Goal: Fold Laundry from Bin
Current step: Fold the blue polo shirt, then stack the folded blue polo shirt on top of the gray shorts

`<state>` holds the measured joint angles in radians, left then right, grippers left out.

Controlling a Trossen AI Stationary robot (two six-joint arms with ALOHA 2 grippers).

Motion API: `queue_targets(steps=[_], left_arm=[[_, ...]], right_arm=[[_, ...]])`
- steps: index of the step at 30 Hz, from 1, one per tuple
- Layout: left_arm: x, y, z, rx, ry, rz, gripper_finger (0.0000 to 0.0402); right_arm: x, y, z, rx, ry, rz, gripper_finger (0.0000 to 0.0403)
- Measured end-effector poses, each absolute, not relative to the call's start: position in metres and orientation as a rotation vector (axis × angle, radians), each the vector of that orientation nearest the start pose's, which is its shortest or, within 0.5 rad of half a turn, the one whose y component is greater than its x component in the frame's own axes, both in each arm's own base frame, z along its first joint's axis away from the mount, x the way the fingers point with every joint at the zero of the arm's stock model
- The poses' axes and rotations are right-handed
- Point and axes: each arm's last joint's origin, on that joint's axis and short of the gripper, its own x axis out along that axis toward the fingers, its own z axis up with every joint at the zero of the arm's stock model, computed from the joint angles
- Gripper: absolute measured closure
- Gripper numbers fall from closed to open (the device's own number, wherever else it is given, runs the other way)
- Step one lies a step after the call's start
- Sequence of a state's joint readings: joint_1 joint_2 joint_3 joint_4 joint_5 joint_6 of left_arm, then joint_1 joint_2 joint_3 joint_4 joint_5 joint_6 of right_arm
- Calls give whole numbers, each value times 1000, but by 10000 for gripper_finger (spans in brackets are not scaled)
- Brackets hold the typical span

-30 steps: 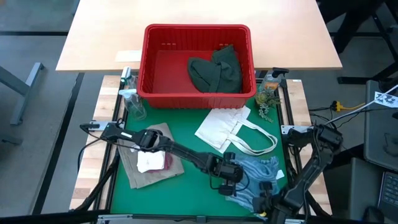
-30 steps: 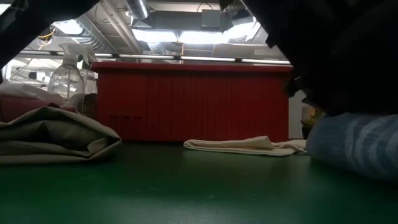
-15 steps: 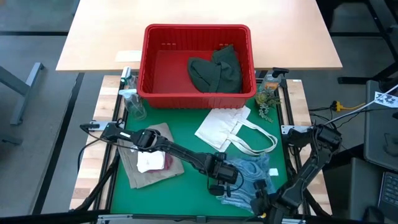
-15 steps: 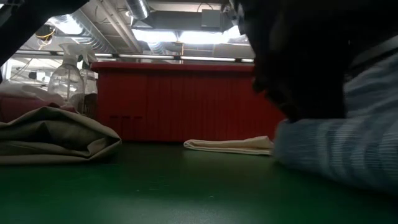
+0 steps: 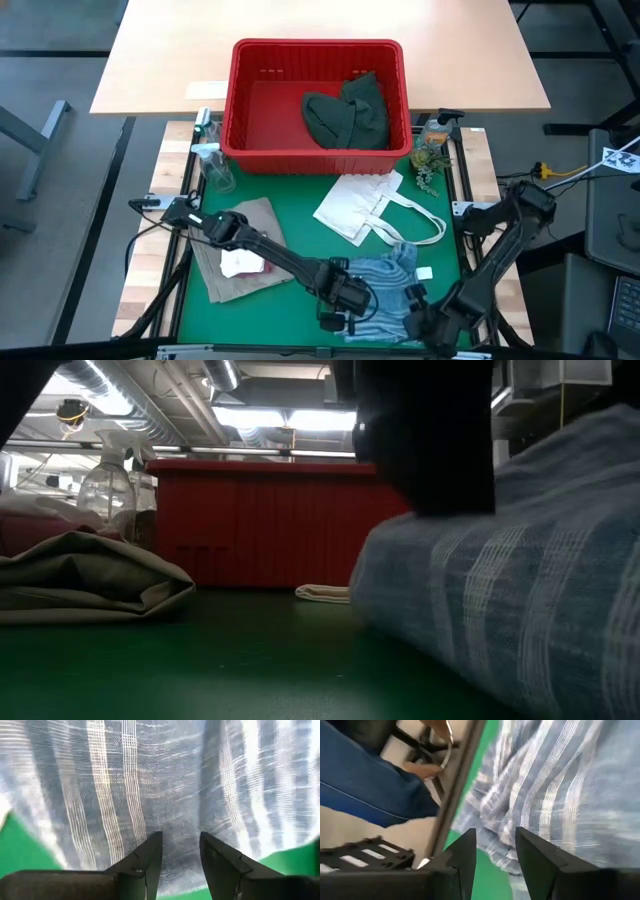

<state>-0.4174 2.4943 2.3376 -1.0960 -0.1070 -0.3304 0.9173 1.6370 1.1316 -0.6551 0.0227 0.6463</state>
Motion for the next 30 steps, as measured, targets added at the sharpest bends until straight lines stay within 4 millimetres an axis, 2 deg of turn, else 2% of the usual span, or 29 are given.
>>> queue_targets(steps=[4, 8, 11, 14, 17, 22, 26, 30], left_arm=[[466, -204, 208, 35, 1205, -67, 277], [464, -201, 215, 49, 1195, -49, 277], [466, -193, 220, 77, 1177, -18, 277], [471, -182, 220, 91, 1161, 37, 277], [475, -169, 221, 84, 1157, 71, 277], [482, -150, 220, 60, 1158, 106, 277], [486, -140, 217, 47, 1152, 126, 277], [489, -137, 206, 42, 1153, 131, 277]], right_arm=[[190, 244, 237, 41, 1147, 410, 265], [188, 234, 256, -23, 985, 326, 265], [189, 227, 262, -83, 871, 190, 265], [194, 217, 260, -151, 850, 86, 265], [200, 202, 249, -182, 906, 22, 265], [207, 172, 215, -167, 1042, -60, 265], [202, 152, 187, -101, 1190, -88, 265], [192, 140, 166, -82, 1253, -155, 265]])
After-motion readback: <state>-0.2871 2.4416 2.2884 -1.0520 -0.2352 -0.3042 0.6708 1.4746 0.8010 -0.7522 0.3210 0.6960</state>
